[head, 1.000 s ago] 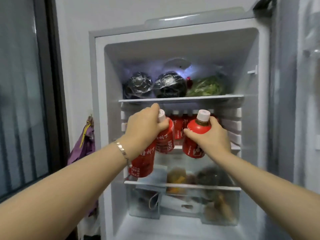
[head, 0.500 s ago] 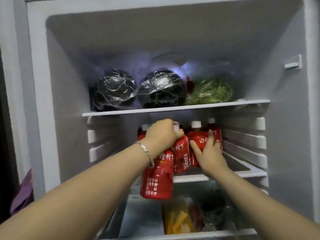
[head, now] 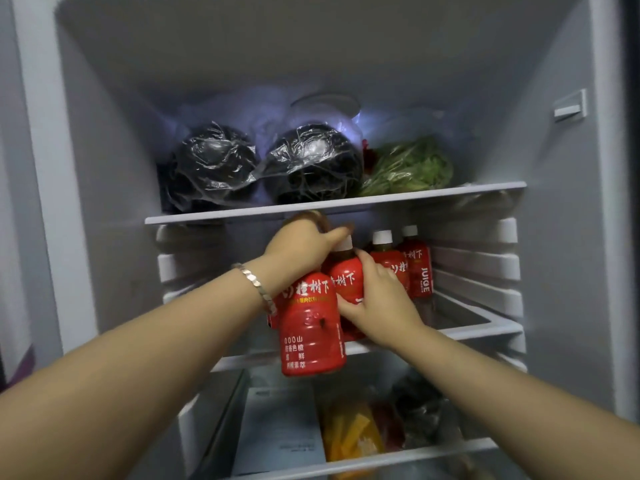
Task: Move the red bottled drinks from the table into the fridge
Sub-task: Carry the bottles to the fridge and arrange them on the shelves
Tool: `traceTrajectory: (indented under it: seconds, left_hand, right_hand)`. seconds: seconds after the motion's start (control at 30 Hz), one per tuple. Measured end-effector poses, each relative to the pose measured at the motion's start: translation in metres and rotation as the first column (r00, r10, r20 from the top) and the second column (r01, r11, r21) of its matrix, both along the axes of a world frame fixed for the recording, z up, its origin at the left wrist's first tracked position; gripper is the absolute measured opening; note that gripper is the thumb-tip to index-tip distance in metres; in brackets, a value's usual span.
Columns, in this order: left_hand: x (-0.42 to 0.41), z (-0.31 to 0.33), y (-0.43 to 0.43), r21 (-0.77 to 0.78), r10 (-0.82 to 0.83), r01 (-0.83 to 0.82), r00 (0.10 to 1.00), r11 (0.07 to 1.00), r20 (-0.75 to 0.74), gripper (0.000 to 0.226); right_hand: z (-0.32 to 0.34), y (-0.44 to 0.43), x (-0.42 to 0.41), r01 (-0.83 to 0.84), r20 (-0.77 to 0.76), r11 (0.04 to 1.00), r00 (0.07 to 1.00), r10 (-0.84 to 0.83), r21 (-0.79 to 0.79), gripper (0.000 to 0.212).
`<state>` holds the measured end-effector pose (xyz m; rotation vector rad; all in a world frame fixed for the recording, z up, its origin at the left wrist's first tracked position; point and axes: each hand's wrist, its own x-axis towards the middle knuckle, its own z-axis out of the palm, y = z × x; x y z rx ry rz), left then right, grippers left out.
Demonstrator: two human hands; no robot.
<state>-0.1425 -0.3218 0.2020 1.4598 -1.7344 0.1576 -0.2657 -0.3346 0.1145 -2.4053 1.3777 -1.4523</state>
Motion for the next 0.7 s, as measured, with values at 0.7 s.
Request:
traceTrajectory:
  seconds: [0.7]
  left_hand:
    - [0.030, -0.040, 0.027, -0.071, -0.066, 0.039, 0.898, 0.997, -0.435, 0.053]
  right_hand:
    - [-0.005, 0.025, 0.046, 0.075, -0.289, 0.976, 0.948, -0.134, -0.205, 0.073]
